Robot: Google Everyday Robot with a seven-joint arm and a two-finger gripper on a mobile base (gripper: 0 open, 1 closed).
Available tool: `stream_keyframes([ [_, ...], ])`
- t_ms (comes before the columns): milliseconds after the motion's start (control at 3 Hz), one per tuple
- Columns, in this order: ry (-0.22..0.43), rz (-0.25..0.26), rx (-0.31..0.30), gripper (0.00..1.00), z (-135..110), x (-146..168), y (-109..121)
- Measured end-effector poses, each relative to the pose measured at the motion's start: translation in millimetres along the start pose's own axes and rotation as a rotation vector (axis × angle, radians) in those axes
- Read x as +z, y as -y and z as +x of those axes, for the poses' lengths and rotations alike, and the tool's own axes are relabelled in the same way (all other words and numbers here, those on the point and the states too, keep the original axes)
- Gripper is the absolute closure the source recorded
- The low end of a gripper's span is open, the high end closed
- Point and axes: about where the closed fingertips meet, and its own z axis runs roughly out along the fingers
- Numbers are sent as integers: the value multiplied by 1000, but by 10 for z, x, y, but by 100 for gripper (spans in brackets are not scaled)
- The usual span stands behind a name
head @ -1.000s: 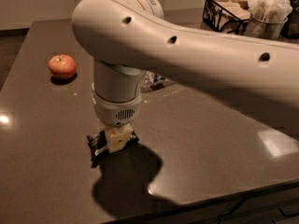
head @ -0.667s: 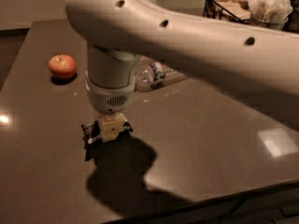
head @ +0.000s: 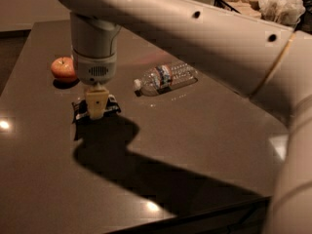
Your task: Move rxbar chocolate near apple
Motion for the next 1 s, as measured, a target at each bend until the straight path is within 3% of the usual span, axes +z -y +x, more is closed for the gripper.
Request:
stream_keyframes([
  [667, -1, 32, 65, 100, 151, 53, 674],
  [1000, 7, 40, 93, 100, 165, 121, 886],
])
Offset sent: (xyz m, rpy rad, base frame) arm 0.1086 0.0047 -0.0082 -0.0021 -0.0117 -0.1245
